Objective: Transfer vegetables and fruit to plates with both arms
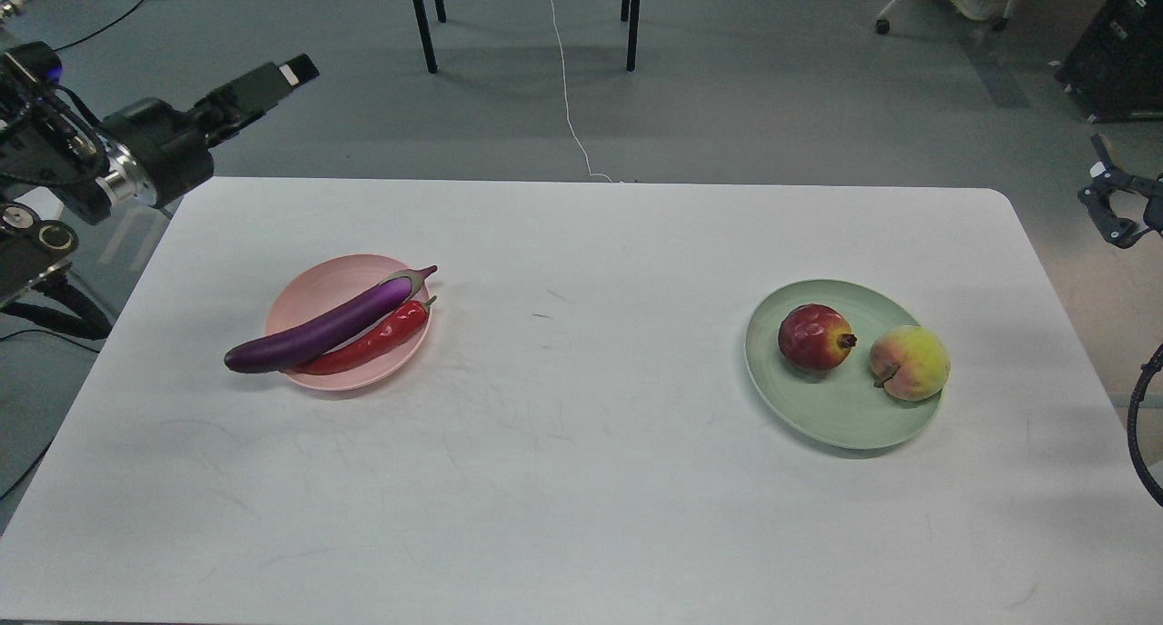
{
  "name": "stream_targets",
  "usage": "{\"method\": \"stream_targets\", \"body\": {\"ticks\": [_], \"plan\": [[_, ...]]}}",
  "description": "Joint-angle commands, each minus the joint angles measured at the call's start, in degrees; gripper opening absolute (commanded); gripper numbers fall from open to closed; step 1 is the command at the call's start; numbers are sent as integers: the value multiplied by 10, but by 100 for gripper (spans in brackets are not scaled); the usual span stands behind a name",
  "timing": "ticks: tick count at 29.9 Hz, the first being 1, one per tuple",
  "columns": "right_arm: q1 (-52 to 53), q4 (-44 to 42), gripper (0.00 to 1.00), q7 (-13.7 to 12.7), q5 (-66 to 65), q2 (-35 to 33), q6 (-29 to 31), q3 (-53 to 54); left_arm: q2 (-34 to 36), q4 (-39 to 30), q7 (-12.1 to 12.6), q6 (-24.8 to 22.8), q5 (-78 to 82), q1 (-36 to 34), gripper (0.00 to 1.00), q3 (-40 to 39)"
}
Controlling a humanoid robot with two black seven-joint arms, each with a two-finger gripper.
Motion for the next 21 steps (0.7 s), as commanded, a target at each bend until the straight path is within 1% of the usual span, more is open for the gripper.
{"method": "stream_targets", "body": {"ticks": [1,3,5,7,11,13,14,17,18,21], "plan": [[12,-23,98,-3,0,4,0,16,-23,5,3,-16,-169,-1,98,-8],[31,-46,98,-6,0,17,0,14,-43,24,3,-36,-252,0,98,-22],[56,-62,98,-10,0,45,0,15,-72,52,3,-63,-319,2,98,-43],[75,-74,98,-11,0,74,0,14,-108,97,3,-96,-370,3,98,-60],[80,-78,97,-12,1,100,0,16,-178,197,7,-153,-449,4,98,-99],[80,-84,97,-15,1,125,0,17,-211,245,22,-183,-490,5,98,-125],[80,-90,97,-18,2,140,0,19,-226,265,36,-196,-507,5,98,-137],[78,-114,98,-18,11,178,0,24,-256,298,71,-212,-539,17,98,-168],[76,-123,98,-18,17,188,0,25,-261,299,75,-213,-541,22,98,-175],[74,-144,99,-18,25,213,0,25,-268,299,76,-216,-541,33,98,-179]]}}
